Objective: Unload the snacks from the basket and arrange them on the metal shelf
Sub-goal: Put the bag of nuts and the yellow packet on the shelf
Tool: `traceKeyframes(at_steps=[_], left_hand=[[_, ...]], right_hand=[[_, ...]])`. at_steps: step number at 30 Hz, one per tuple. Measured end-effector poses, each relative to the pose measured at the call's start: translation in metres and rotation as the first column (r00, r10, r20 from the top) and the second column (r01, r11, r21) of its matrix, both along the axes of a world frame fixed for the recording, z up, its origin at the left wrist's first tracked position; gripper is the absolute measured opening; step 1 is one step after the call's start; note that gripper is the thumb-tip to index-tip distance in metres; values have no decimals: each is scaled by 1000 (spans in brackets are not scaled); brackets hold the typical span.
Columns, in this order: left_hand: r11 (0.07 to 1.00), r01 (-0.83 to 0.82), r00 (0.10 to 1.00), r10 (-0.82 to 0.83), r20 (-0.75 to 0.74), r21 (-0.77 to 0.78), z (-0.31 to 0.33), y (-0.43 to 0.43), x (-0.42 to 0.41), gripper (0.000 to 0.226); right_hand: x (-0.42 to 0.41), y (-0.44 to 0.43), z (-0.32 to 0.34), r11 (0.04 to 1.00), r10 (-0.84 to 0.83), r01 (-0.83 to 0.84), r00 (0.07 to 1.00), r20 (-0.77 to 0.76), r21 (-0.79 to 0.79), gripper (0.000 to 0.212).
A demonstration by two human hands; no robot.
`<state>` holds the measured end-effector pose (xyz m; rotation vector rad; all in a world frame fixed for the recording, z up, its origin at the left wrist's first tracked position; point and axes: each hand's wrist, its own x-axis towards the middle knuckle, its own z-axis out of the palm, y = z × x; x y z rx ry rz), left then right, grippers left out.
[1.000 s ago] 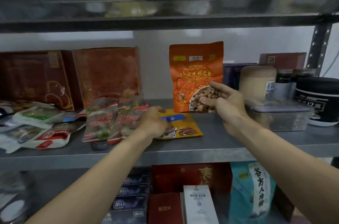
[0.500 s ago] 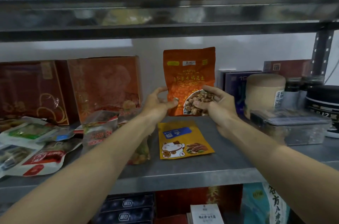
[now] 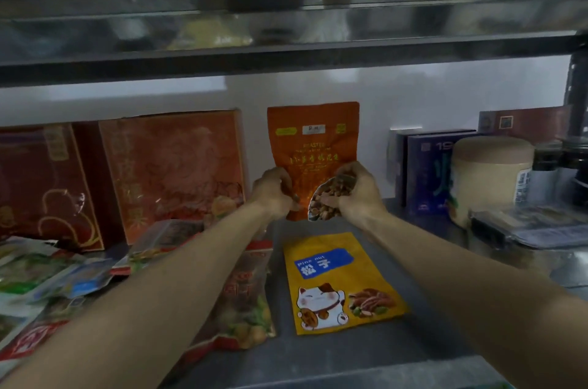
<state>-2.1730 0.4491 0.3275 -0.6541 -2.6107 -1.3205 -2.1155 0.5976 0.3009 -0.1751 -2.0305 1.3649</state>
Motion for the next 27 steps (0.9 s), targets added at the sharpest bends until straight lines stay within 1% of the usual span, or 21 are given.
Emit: traceKeyframes(at_steps=[3, 6, 9, 12, 14, 16, 18, 22, 27], left_hand=[[996, -33, 999, 32, -6, -83, -10, 1, -19, 38], [992, -47, 999, 45, -16, -117, -14, 1, -39, 35], [986, -44, 999, 45, 1, -163, -10, 0, -51, 33], [972, -6, 998, 20, 58, -233, -10, 0, -53, 26], [957, 51, 995, -24, 98, -284, -9, 2, -49, 33], [952, 80, 993, -50, 108, -294, -9, 2, -47, 41], [953, 75, 994, -49, 95, -292, -10, 3, -48, 41], [959, 53, 996, -29, 87, -280, -15, 5, -53, 40], [954, 54, 995, -26, 98, -294, -15, 8, -52, 44]], right_hand=[[-22, 4, -7, 1000, 2, -2, 1000, 26, -12, 48], [-40, 6, -11, 1000, 4, -4, 999, 33, 23, 48], [-54, 7, -11, 1000, 21, -22, 999, 48, 15, 46], [-66, 8, -16, 1000, 11, -13, 998, 62, 18, 44], [-69, 10, -20, 1000, -8, 6, 997, 76, 24, 45], [-69, 11, -24, 1000, -5, 6, 995, 95, -16, 47], [-69, 12, -26, 1000, 10, -7, 995, 99, -24, 48], [-71, 14, -29, 1000, 20, -20, 994, 111, 1, 48], [-66, 16, -28, 999, -4, -1, 989, 149, 37, 42]])
